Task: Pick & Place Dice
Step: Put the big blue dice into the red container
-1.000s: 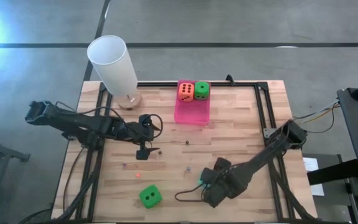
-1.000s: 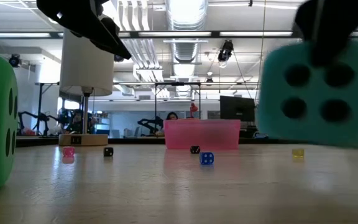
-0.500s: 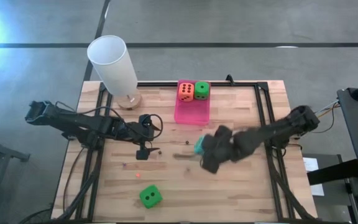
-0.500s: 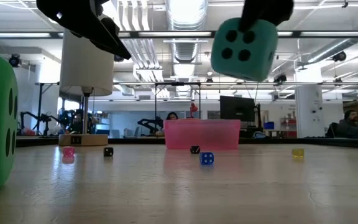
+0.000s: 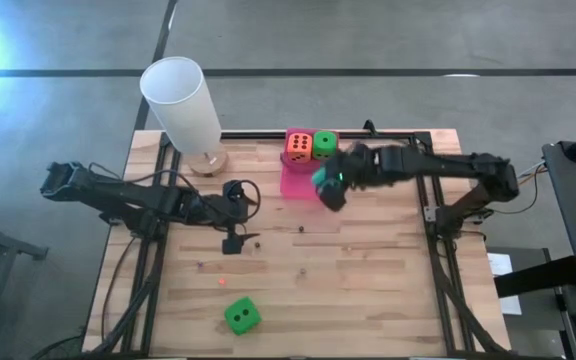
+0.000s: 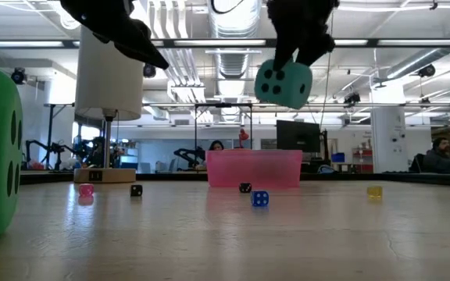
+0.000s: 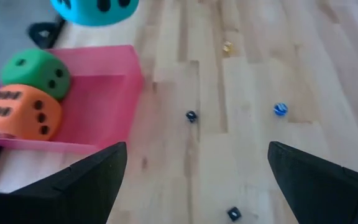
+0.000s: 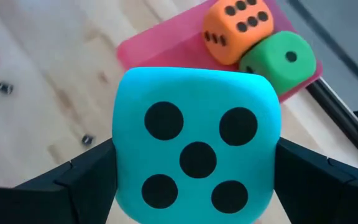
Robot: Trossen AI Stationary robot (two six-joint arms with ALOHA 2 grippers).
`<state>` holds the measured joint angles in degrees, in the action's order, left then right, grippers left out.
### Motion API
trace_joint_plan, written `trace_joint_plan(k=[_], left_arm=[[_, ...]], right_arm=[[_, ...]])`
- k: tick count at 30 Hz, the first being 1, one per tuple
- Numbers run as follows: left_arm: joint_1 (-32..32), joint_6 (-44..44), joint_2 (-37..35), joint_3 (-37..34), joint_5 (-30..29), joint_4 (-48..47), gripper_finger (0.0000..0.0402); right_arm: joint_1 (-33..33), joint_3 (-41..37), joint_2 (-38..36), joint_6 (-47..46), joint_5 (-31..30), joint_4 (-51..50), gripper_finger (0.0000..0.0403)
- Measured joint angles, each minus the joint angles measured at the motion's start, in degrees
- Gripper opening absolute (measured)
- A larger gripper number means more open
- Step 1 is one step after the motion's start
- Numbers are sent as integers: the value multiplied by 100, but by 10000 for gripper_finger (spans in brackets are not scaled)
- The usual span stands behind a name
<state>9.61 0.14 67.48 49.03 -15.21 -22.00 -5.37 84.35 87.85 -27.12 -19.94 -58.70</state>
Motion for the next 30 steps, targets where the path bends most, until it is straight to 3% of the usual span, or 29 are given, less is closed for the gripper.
trace_joint_plan(k=[7, 13, 24, 30], left_arm=[[-4, 0, 0, 62, -446, 15, 390], [-7, 0, 0, 62, -482, 25, 392], [-46, 0, 0, 62, -510, 249, 392], [-55, -4, 0, 60, -892, 334, 390]], right_arm=[[-1570, 115, 88, 1351, 1631, 480, 348], [-2611, 272, 351, 2156, 2156, 577, 347], [-3156, 1157, 1424, 3939, 2346, 369, 349], [-3177, 1942, 2098, 4632, 2664, -39, 349]])
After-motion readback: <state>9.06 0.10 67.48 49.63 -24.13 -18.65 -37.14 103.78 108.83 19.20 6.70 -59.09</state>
